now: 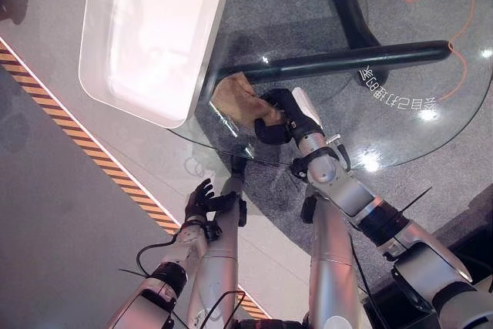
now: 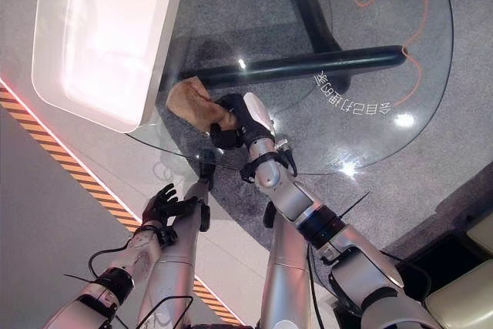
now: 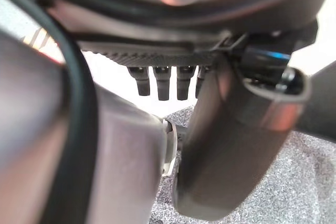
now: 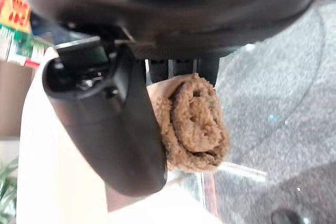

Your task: Wipe the table with a cloth and put it in the basket.

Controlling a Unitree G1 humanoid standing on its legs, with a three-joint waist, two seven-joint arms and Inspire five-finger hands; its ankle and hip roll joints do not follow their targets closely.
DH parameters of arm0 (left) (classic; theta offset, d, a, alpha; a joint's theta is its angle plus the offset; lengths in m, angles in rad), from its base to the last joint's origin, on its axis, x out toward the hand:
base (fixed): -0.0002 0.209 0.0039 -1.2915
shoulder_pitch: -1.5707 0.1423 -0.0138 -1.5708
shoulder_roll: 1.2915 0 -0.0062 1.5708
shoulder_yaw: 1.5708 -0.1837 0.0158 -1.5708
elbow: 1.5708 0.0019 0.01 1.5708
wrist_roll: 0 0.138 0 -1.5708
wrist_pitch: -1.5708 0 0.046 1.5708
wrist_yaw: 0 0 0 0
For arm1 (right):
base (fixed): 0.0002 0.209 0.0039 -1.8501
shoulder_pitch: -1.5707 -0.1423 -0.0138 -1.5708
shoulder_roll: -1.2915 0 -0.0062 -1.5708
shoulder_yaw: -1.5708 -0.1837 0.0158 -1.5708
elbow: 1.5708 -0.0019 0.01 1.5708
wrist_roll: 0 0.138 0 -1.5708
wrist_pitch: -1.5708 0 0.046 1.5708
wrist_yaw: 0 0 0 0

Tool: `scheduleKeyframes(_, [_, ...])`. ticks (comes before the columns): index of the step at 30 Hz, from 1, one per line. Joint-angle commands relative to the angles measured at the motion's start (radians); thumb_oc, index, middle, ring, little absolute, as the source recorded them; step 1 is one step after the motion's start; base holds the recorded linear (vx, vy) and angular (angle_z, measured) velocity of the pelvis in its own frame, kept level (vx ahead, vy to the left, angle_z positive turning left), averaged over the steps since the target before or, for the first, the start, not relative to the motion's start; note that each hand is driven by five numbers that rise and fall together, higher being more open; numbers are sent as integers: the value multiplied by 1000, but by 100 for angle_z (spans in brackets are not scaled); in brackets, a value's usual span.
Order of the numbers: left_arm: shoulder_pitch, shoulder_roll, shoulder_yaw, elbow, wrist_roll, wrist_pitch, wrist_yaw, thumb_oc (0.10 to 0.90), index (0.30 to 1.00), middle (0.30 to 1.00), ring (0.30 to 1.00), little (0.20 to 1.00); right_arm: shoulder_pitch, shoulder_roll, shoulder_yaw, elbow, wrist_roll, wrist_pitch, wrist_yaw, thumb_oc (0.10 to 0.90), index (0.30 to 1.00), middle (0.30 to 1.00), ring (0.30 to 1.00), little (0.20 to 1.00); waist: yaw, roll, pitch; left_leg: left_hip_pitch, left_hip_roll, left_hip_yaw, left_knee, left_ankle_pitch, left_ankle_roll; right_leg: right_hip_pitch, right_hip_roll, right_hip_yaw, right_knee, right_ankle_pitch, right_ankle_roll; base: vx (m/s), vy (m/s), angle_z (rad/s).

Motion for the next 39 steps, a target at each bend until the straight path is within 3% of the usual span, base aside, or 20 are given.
scheduleKeyframes(1, [174,-59,-16,-6,-2,11,11,800,900,900,900,900,10,-28,-112,-122,-19,-20,-128,100,300,300,300,200,-7,31,-9,-13,-38,78,26,-41,52,6,62,-9,-47,23,24,0,0,0])
scheduleKeyframes(9, [188,-52,0,-11,-3,-5,5,800,900,900,900,900,18,-106,-223,-89,-32,-24,-239,100,300,300,300,200,-19,20,-9,-13,-36,78,24,-47,53,6,72,0,-52,26,27,-9,-4,-2])
scheduleKeyframes(10, [167,-50,6,-13,-3,-5,6,800,900,900,900,900,-1,-113,-231,-89,-34,-23,-246,100,300,300,300,200,-24,17,-9,-50,-40,85,17,-14,58,-27,67,-3,-63,57,20,-1,5,-6])
scheduleKeyframes(11, [191,-50,1,-10,-3,-7,4,800,900,900,900,900,22,-131,-248,-73,-28,-34,-280,100,300,300,300,200,-22,18,-9,-11,-36,77,22,-48,53,9,74,2,-55,27,28,-55,0,-5])
scheduleKeyframes(12, [172,-48,7,-12,-2,-8,6,800,900,900,900,900,5,-143,-261,-72,-24,-36,-289,100,300,300,300,200,-27,15,-9,-47,-40,83,14,-15,58,-23,69,-1,-68,59,22,-4,-3,-8])
scheduleKeyframes(17, [186,-31,15,-18,-17,-19,2,800,900,900,900,900,42,-200,-361,-48,33,-107,-418,100,300,300,300,200,-38,10,-9,-44,-44,81,4,-18,59,-19,76,4,-81,64,26,-12,-4,-3])
scheduleKeyframes(39, [177,-22,10,-25,-49,-26,5,800,900,900,900,900,82,-266,-495,10,143,-221,-693,100,300,300,300,200,-47,6,-9,-48,-50,74,-8,-21,59,-11,75,6,-108,67,31,0,1,-1])
